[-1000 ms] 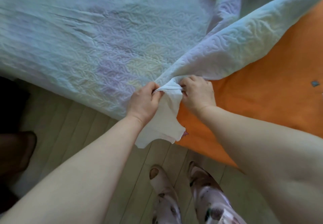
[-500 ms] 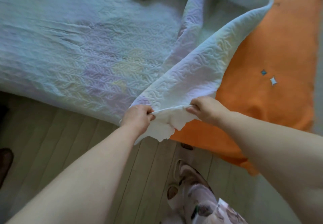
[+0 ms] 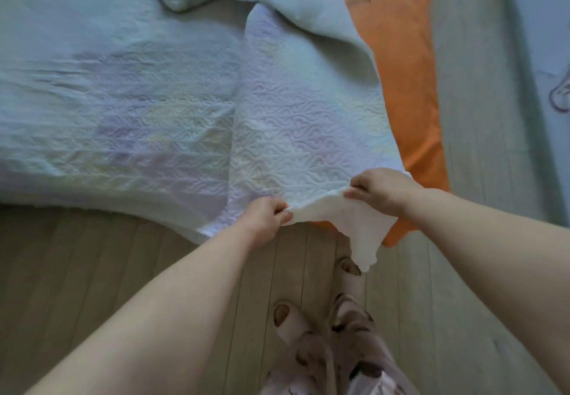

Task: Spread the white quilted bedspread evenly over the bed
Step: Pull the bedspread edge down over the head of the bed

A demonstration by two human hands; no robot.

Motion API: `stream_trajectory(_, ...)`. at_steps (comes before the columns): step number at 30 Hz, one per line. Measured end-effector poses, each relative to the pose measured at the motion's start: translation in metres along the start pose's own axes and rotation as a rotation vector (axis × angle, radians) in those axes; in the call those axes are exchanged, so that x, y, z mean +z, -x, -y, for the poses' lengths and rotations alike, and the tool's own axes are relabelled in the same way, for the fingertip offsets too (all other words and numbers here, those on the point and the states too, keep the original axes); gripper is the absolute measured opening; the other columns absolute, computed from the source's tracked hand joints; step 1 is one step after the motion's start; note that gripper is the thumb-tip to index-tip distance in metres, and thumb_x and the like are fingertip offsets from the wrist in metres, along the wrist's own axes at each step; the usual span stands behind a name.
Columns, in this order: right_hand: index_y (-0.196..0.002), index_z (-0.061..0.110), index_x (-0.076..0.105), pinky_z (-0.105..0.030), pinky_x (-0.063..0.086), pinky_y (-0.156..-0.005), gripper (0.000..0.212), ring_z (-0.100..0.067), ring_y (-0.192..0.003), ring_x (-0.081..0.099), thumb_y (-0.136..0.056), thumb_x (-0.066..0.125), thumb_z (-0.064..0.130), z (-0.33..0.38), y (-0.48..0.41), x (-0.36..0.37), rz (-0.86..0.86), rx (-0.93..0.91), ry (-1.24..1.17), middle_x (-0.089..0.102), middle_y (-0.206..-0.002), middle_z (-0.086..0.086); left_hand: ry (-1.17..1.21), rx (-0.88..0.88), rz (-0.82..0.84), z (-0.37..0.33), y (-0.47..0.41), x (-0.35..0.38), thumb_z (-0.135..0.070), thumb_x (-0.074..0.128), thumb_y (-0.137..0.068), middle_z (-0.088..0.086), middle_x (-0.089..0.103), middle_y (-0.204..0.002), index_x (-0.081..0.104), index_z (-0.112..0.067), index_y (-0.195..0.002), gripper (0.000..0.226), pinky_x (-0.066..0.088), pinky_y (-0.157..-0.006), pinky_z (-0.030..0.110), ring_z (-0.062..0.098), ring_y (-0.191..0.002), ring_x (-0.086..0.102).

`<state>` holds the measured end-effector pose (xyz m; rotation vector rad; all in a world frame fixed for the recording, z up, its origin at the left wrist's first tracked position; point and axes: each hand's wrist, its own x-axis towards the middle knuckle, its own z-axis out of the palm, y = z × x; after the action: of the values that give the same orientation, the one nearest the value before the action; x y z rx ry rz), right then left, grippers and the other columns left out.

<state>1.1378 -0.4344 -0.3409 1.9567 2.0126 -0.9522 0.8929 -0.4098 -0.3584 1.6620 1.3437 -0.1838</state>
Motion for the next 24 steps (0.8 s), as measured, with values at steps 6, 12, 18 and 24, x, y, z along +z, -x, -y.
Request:
stream_trajectory(6, -0.079, 0.027, 0.055, -0.031, 0.032, -0.074, 0.033, -0.021, -0.098, 0.057, -0.095, 0.041, 0.052, -0.041, 0.039, 0.003, 0.099, 0.057, 0.162, 0.056, -0.090, 0.007, -0.095, -0.004, 0.138, -0.034, 0.002, 0.045, -0.025, 0.051, -0.097, -0.001, 0.039, -0.063, 0.044, -0.017, -0.063, 0.036, 0.028, -0.062, 0.028, 0.017, -0.067, 0.041)
stream_trajectory(12, -0.084, 0.027, 0.054, -0.035, 0.029, -0.079, 0.030, -0.020, -0.095, 0.053, -0.096, 0.041, 0.051, -0.073, 0.067, 0.025, 0.247, 0.098, 0.245, 0.059, -0.094, 0.003, -0.227, -0.035, 0.256, -0.061, 0.000, 0.092, -0.028, 0.048, -0.099, 0.008, 0.061, -0.095, 0.065, -0.009, -0.107, 0.027, 0.036, -0.075, 0.023, 0.020, -0.090, 0.056)
stream_trajectory(18, -0.084, 0.028, 0.052, -0.039, 0.031, -0.091, 0.027, -0.021, -0.098, 0.054, -0.097, 0.041, 0.050, -0.100, 0.075, 0.044, 0.279, 0.081, 0.191, 0.058, -0.094, 0.003, -0.293, -0.114, 0.258, -0.071, -0.014, 0.123, -0.026, 0.050, -0.098, 0.016, 0.067, -0.112, 0.065, -0.010, -0.114, 0.027, 0.037, -0.076, 0.023, 0.027, -0.104, 0.061)
stream_trajectory(24, -0.086, 0.027, 0.053, -0.043, 0.030, -0.098, 0.026, -0.024, -0.110, 0.056, -0.098, 0.041, 0.048, -0.107, 0.068, 0.071, 0.318, 0.042, 0.177, 0.064, -0.106, -0.002, -0.440, -0.190, 0.319, -0.070, -0.032, 0.140, -0.020, 0.047, -0.099, 0.020, 0.064, -0.116, 0.065, -0.002, -0.110, 0.027, 0.042, -0.083, 0.029, 0.031, -0.113, 0.058)
